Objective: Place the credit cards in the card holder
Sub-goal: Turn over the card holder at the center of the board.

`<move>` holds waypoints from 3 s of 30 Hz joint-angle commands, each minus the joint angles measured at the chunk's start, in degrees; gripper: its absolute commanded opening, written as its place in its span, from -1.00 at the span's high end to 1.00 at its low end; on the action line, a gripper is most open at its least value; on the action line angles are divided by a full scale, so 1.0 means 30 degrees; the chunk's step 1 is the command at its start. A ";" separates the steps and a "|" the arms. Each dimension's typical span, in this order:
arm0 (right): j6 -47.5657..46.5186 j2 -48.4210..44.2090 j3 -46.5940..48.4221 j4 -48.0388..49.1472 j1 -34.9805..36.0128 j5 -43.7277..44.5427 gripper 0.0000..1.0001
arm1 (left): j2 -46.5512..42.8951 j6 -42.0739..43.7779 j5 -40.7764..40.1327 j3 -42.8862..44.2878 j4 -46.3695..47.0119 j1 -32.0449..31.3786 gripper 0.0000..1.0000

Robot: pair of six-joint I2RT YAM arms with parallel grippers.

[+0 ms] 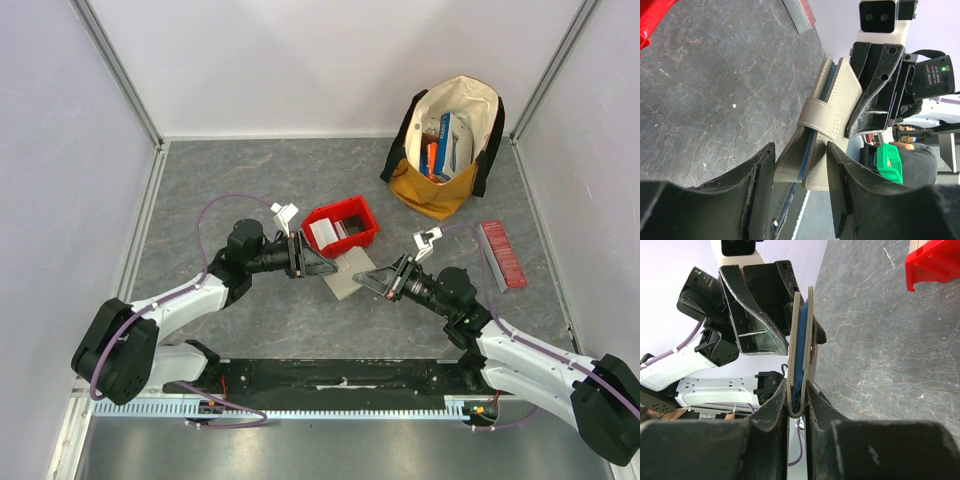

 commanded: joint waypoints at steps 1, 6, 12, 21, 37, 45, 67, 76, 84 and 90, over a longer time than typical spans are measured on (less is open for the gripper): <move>0.0143 -0.0027 0.0551 0.1363 0.0110 -0.0355 0.87 | -0.0002 -0.0436 0.1117 0.0191 0.1373 -0.0015 -0.06; 0.0143 0.0031 0.0609 0.1392 0.0110 -0.0501 0.87 | 0.0377 -0.0319 0.1585 0.0189 0.1373 -0.0016 -0.11; 0.0201 -0.0027 0.0580 0.1451 0.0110 -0.0502 0.87 | 0.0349 -0.0172 0.1410 0.0277 0.1226 -0.0045 -0.33; 0.0027 0.0236 0.0492 0.1393 0.0110 -0.0443 0.83 | 0.1315 -0.0318 0.3780 0.0746 0.2105 -0.0015 0.63; -0.5159 -0.2489 0.4387 -1.4630 0.0081 0.6178 -0.45 | -0.3399 0.6098 -0.9389 0.3442 -1.4091 -0.2998 0.96; -0.4926 -0.1580 0.4301 -1.4984 0.0081 0.5621 -0.46 | -0.1208 0.4957 -1.9059 0.4931 -1.6876 -0.8798 0.96; -0.4222 -0.4480 0.5092 -2.0520 0.0111 1.0981 -0.49 | 0.8609 0.4369 -2.6159 1.0970 -1.9136 -1.6595 0.87; -0.4018 -0.4509 0.5179 -2.1926 0.0140 1.1333 -0.53 | 1.0368 0.4662 -2.6219 1.1967 -1.8989 -1.8062 0.34; -0.4251 -0.4218 0.5267 -2.2134 0.0140 1.0663 -0.53 | 0.8528 0.5395 -2.4137 1.0739 -1.6968 -1.8063 -0.32; -0.4370 -0.2521 0.4450 -2.0291 0.0169 0.7590 -0.36 | 0.5626 0.5073 -2.3175 0.9128 -1.6703 -1.6661 -0.44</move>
